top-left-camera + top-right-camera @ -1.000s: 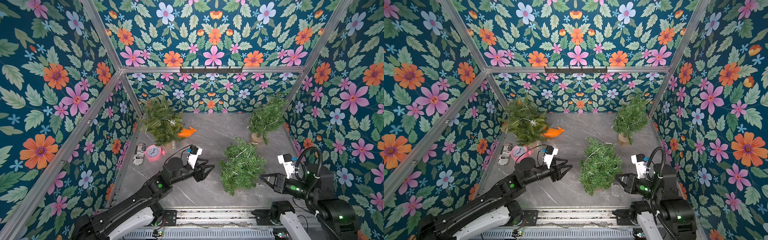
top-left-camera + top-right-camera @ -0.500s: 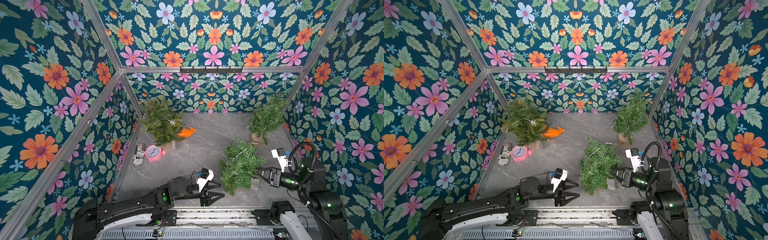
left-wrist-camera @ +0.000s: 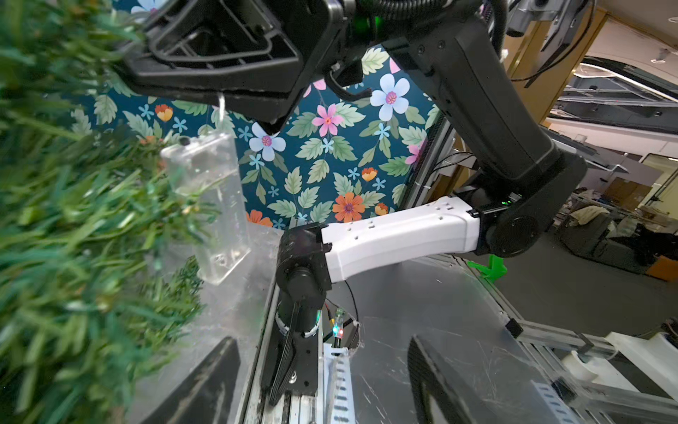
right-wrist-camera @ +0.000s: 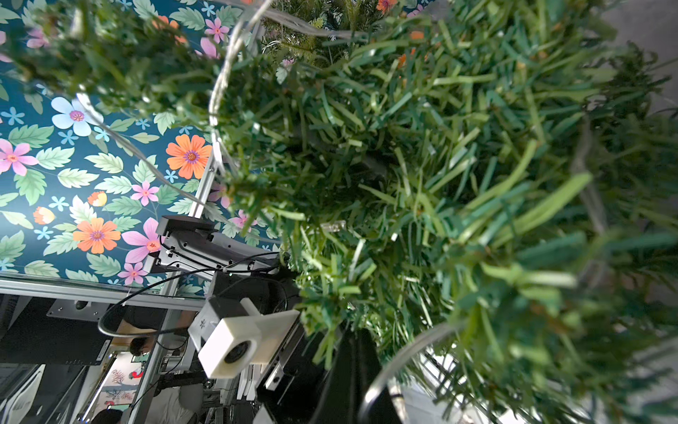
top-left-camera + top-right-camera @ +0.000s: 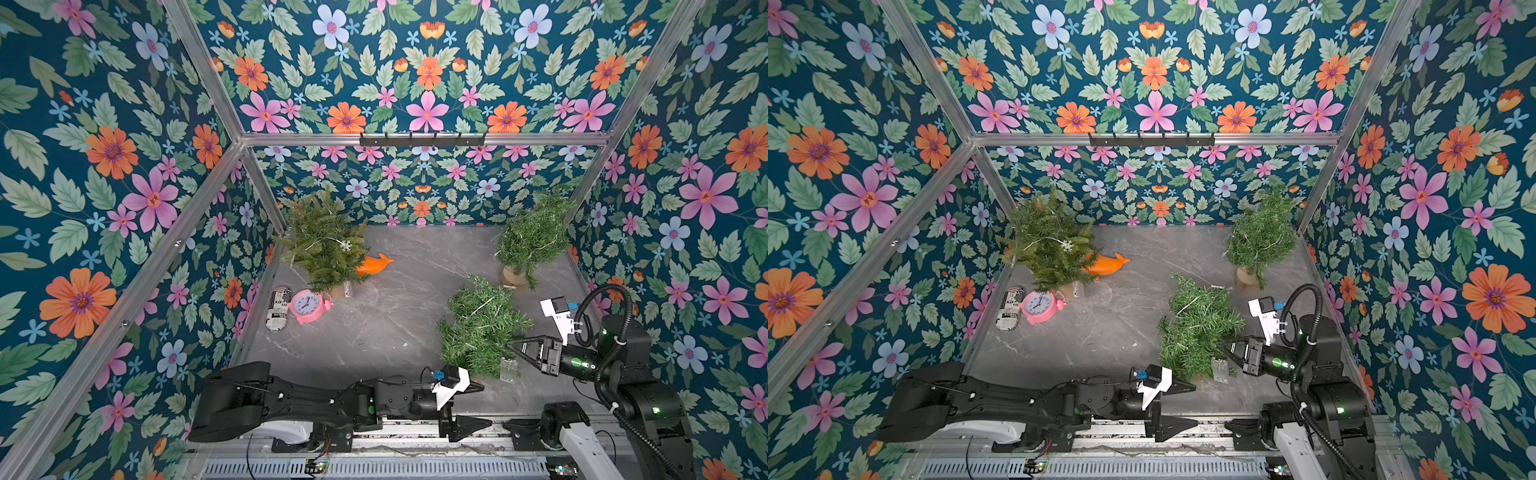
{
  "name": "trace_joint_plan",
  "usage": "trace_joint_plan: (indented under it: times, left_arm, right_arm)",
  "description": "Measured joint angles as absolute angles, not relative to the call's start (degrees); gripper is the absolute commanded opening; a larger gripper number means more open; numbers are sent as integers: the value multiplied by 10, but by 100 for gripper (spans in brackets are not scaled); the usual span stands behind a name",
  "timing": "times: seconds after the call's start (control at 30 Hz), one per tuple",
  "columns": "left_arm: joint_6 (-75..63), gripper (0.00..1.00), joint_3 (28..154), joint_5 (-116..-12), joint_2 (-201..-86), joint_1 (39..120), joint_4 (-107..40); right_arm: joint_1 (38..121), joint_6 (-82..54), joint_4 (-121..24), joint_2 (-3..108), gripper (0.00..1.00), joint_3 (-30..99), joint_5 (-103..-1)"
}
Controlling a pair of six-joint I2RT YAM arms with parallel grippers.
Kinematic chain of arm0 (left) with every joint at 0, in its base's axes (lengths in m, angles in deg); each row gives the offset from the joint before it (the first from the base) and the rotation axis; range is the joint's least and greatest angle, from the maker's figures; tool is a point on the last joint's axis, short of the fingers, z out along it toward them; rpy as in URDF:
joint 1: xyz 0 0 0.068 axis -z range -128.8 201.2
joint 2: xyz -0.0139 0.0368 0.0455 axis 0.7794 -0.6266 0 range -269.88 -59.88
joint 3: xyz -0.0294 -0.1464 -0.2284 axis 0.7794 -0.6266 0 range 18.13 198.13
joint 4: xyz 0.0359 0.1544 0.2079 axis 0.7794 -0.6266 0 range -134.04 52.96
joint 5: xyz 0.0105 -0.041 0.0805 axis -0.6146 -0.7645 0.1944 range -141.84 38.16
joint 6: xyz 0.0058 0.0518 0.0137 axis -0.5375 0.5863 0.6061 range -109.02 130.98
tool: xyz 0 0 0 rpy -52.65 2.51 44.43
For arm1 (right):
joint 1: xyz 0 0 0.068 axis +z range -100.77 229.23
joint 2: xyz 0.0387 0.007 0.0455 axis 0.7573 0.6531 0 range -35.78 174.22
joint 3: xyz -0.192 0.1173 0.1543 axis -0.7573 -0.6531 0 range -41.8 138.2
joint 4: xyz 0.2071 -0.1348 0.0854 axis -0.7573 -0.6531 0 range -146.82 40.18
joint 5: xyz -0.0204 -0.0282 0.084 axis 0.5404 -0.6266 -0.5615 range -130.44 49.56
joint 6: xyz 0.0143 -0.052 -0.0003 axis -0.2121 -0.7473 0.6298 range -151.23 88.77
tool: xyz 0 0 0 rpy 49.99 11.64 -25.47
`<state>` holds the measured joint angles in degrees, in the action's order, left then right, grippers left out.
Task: Wrap string light around the christmas tree
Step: Wrap the light string around the Christmas tree.
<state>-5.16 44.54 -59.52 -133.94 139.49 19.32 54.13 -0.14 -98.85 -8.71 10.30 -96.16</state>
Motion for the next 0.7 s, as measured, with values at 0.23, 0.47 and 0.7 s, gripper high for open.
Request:
trace_joint_plan:
  times: [0.23,0.47,0.7]
  left_arm:
    - [-34,82,475,-549,-1403,1397,278]
    - [-24,82,494,-547,-1436,1397,296]
    - [-22,81,502,-537,-1451,1397,308]
  right_arm:
    - [541,-1,-993,-109,0,100,-984]
    - [541,14,-981,-135,0,95,-1017]
    - [541,30,-961,-152,0,94,-1048]
